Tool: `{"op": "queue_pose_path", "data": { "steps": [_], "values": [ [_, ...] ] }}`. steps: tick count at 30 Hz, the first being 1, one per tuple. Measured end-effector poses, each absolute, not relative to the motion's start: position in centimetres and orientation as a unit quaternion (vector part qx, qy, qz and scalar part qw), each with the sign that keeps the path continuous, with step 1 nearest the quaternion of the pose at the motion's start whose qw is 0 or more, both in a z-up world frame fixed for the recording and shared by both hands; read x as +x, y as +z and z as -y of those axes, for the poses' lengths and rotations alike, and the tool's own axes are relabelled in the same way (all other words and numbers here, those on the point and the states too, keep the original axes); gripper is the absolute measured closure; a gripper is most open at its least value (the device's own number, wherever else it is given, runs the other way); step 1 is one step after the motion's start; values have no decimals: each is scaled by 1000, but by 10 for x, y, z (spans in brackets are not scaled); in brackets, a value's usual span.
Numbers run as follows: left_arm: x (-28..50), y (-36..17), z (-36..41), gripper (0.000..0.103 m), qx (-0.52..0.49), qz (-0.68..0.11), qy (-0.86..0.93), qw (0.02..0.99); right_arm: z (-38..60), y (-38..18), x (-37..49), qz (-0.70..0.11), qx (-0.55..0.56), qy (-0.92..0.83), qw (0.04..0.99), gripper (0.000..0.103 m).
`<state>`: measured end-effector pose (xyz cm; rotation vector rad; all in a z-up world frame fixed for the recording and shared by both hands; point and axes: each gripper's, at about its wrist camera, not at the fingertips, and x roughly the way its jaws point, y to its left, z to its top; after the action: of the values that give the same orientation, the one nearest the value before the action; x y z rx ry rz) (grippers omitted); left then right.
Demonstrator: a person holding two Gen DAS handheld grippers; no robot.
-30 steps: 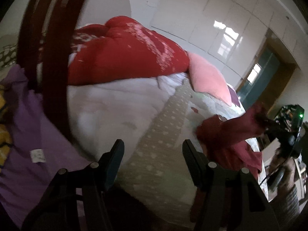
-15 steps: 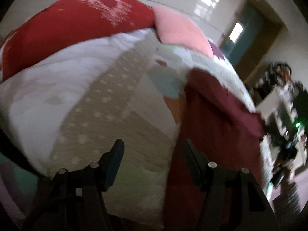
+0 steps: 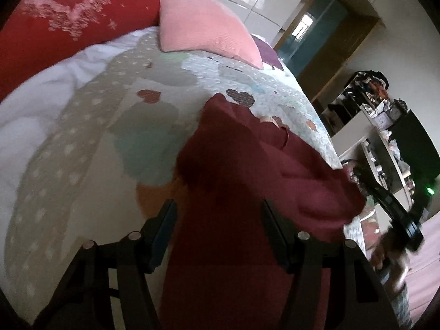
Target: Fold small clothes
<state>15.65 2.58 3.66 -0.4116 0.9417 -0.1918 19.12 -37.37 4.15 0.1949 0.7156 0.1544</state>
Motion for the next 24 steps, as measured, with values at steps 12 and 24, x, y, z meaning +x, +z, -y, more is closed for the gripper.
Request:
{"op": "queue_pose_path", "data": {
  "steps": [12,24],
  "values": [
    [218,-11,-47,82,-321,-475,-139,807,206,38,269,-430,144,319,832,36],
    [203,-8,-62,84,-301,-443,-143,832,103,-12,343,-534,89,323,777,94]
  ]
}}
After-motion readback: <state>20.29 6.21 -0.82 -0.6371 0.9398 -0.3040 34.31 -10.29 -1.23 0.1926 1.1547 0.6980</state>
